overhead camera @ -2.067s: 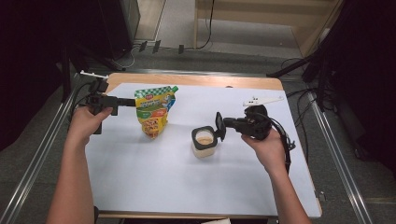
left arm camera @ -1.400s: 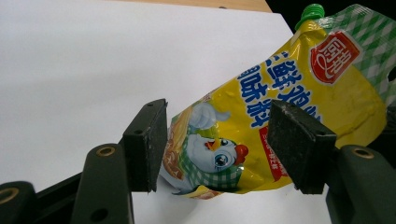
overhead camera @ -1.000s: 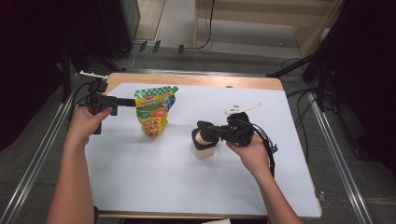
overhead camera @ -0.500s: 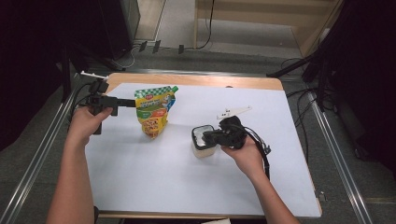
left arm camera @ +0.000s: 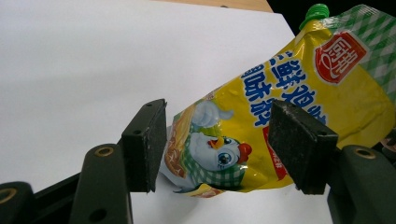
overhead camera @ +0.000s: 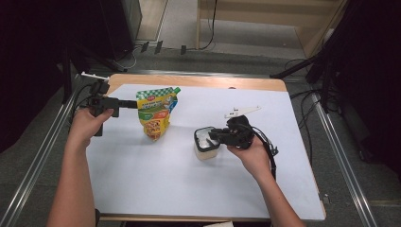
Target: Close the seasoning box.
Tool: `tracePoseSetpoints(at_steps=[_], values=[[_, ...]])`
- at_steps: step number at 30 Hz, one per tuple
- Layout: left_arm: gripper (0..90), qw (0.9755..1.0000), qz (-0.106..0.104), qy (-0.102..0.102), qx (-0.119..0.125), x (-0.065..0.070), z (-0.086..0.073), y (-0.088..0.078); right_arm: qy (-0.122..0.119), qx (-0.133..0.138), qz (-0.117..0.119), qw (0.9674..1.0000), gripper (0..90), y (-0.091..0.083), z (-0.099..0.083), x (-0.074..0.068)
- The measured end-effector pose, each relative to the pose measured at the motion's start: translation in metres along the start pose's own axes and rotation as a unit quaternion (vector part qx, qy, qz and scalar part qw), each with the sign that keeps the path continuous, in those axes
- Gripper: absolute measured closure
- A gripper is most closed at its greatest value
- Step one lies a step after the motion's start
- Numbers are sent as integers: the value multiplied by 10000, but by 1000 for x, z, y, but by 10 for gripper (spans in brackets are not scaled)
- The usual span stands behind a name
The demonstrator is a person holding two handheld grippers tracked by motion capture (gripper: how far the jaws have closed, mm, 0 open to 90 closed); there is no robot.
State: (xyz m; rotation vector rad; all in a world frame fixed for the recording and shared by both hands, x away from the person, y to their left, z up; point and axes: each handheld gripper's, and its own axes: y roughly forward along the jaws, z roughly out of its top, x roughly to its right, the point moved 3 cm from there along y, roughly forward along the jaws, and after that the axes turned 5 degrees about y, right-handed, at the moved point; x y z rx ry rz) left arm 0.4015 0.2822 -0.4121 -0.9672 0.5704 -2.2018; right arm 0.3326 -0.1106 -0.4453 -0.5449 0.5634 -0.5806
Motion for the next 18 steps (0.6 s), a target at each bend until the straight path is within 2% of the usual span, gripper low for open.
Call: tracePoseSetpoints(at_steps=[11, 18], values=[[386, 10000, -21, -6, -42, 0, 0, 5, 84, 139, -95, 9998, 696, -7, -1, 10], [385, 10000, -26, -32, -45, -2, 0, 6, 272, 272, -75, 9992, 672, -14, -2, 20]])
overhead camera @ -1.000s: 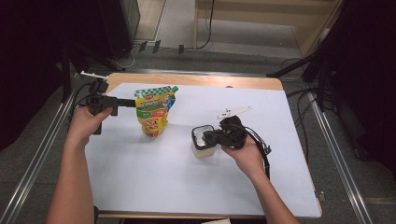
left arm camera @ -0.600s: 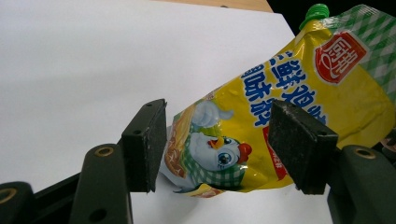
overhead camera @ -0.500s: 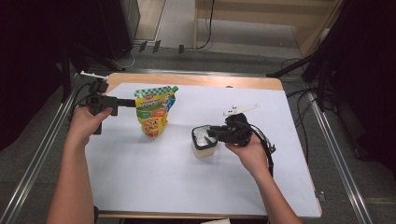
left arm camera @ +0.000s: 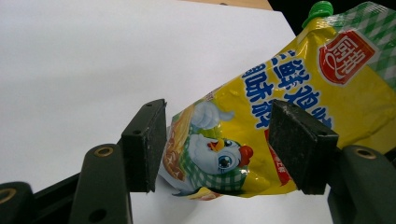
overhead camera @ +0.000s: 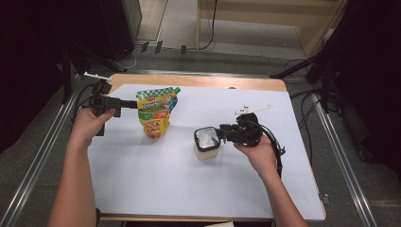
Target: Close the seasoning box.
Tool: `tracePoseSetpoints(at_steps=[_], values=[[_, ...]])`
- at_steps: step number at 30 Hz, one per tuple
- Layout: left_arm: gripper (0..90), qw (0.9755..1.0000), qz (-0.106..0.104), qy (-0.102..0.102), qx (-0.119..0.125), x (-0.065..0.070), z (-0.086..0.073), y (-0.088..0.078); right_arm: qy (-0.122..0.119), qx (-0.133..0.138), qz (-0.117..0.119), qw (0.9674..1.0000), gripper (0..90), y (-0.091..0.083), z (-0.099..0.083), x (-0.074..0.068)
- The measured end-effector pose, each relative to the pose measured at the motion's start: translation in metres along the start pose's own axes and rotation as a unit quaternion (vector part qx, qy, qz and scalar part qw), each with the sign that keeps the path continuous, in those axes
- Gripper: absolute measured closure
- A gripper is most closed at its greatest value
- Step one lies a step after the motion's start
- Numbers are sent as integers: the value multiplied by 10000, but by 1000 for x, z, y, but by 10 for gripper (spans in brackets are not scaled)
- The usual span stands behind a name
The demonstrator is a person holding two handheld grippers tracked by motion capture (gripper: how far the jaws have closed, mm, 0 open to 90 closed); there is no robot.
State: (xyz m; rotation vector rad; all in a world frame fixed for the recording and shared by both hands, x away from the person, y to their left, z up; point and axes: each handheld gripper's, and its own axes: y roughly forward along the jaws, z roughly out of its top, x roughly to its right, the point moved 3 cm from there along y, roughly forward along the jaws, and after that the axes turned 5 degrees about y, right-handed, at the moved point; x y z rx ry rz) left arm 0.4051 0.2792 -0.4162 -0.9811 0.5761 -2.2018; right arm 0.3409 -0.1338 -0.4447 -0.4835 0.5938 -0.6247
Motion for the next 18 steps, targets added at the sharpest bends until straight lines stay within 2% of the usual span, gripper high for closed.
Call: tracePoseSetpoints(at_steps=[5, 11, 14, 18], values=[[386, 10000, 20, 5, -16, 0, 0, 0, 101, 126, -23, 9999, 621, -6, 0, 10], [385, 10000, 16, -13, -2, -1, 0, 0, 68, 311, -111, 9994, 573, -14, 0, 20], [385, 10000, 20, -18, -13, -1, 0, 0, 115, 370, -201, 9990, 538, -17, -1, 27], [386, 10000, 47, -13, -59, -2, -1, 1, 16, 434, -365, 9984, 492, -20, -4, 36]])
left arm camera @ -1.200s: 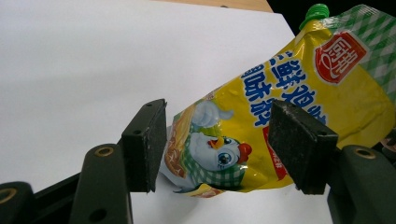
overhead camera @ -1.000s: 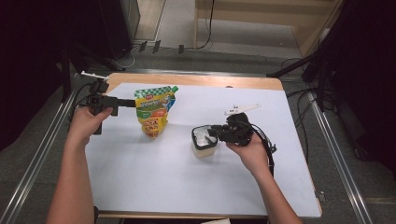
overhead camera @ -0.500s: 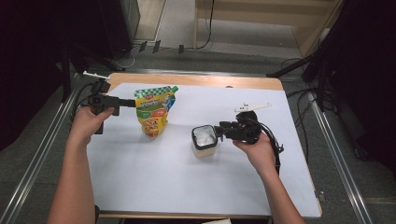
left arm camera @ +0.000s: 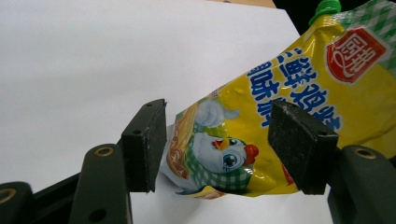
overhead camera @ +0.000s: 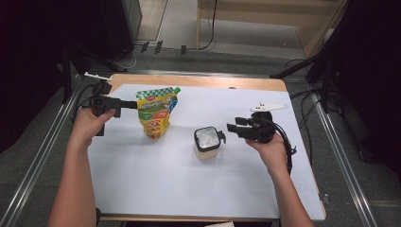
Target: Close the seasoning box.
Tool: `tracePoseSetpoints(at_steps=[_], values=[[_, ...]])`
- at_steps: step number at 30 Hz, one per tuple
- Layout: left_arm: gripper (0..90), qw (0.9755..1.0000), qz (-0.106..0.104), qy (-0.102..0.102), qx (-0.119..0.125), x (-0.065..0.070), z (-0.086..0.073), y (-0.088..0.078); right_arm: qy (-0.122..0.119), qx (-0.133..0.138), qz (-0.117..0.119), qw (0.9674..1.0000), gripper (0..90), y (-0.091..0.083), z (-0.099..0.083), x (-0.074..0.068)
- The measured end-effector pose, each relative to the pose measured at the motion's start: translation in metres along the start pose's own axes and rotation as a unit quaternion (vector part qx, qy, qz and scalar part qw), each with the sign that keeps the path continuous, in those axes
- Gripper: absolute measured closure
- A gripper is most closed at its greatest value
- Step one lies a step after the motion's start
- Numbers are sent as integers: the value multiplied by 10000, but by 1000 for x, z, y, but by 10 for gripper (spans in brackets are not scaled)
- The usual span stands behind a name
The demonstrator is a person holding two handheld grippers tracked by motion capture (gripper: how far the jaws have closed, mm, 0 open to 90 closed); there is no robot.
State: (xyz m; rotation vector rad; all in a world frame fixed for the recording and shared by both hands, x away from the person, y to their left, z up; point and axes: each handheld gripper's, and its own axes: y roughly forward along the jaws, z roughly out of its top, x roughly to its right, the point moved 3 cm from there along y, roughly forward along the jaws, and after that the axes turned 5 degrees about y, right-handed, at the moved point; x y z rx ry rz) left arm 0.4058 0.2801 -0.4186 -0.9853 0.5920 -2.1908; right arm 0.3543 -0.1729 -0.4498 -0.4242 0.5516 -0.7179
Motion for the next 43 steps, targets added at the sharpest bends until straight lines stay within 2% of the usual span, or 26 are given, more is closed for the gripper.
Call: tracePoseSetpoints(at_steps=[7, 10, 14, 21, 23, 24, 33, 35, 41, 43], values=[[387, 10000, 14, 14, -3, 0, 0, 0, 230, 86, -149, 9996, 407, -4, -4, 18], [386, 10000, 20, 19, -28, 0, 0, 1, 270, 148, -323, 9990, 386, -5, -7, 25], [387, 10000, 17, 30, -46, 0, -1, 3, 450, 180, -347, 9982, 356, -6, -12, 36], [389, 10000, 28, 35, -52, -2, -1, 3, 296, 267, -656, 9970, 279, -4, -20, 48], [389, 10000, 25, 8, -30, -3, -1, 3, 220, 172, -583, 9979, 244, -4, -24, 51], [388, 10000, 21, 4, -27, -3, -1, 3, 265, 144, -572, 9979, 245, -3, -25, 53], [389, 10000, 27, -2, -51, -6, -1, 5, 487, -37, -771, 9958, 247, 1, -36, 67], [397, 9999, 72, 78, -60, -6, -2, 5, 530, -99, -792, 9954, 247, 2, -37, 67], [390, 9999, 72, 82, -75, -7, -2, 6, 480, -165, -759, 9958, 247, 5, -38, 65], [381, 9999, 92, 86, -10, -9, -3, 6, 463, -179, -762, 9959, 247, 6, -39, 65]])
